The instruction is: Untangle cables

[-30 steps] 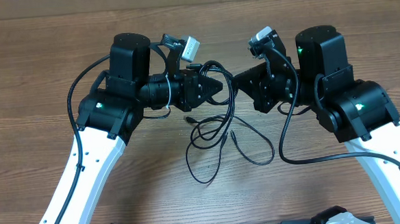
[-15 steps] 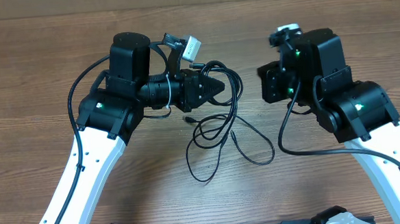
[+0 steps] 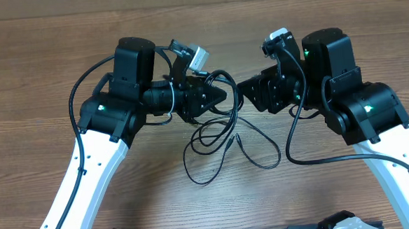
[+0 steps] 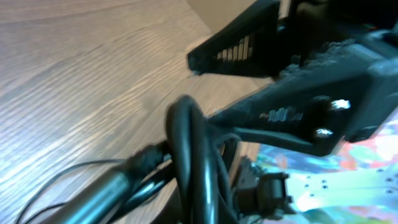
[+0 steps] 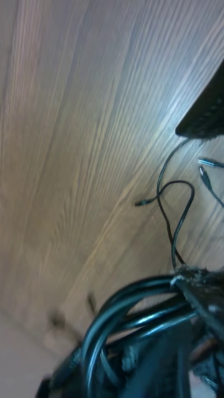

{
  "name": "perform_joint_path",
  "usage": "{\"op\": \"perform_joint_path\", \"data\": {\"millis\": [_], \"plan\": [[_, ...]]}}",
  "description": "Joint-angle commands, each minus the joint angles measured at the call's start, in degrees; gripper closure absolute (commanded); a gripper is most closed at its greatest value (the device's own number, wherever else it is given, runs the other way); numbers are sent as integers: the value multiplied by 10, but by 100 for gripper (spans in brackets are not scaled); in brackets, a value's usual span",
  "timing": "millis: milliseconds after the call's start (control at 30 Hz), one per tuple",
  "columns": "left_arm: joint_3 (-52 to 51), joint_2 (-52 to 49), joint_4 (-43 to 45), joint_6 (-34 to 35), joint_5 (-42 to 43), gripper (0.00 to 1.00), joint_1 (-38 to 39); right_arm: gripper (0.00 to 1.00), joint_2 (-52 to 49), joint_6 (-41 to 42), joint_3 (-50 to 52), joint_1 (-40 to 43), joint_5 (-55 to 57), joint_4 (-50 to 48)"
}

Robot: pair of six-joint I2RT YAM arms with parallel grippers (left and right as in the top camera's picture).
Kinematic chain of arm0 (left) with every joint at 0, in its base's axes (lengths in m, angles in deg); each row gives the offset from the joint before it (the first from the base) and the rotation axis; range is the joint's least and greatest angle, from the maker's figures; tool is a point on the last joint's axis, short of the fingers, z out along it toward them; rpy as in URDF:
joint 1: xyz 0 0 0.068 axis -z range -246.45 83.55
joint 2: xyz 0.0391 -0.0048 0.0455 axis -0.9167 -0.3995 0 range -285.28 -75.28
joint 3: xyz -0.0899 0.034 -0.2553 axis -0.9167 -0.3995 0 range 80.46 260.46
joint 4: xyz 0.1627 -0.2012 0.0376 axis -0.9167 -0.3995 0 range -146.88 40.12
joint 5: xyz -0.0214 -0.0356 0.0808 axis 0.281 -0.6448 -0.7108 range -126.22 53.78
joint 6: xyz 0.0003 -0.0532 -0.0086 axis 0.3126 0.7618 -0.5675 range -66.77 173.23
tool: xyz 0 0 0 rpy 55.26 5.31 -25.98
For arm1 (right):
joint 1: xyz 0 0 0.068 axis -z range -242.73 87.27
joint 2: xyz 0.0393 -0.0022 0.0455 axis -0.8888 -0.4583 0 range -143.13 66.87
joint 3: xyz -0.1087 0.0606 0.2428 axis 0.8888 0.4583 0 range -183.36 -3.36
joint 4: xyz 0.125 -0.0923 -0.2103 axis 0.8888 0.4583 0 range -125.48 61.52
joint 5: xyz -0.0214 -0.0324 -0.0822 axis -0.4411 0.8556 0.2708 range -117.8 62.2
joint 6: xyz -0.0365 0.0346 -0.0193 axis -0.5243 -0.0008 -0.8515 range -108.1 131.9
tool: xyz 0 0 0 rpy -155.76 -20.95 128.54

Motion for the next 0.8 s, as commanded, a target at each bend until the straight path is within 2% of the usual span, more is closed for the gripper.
{"op": "perform_joint_path", "data": {"millis": [0, 167, 233, 367, 467, 567, 700, 767], "plan": [[8, 0, -2, -48, -2, 96, -14, 34, 3, -17, -4, 0, -62, -6], [8, 0, -3, -47, -15, 96, -14, 34, 3, -20, -4, 0, -63, -6], [8, 0, -4, -22, -51, 96, -15, 35, 3, -20, -4, 0, -67, -6], [8, 0, -6, 7, -87, 96, -15, 34, 3, -46, -4, 0, -146, -5], [8, 0, -6, 20, -86, 96, -15, 34, 3, -56, -4, 0, -151, -6], [8, 0, -5, 34, -65, 96, -14, 34, 3, -76, -4, 0, -151, -6], [8, 0, 1, 37, 26, 96, -14, 34, 2, -82, -4, 0, -95, -10], [8, 0, 6, 51, 37, 96, -13, 36, 2, -82, -4, 0, -96, -13]]}}
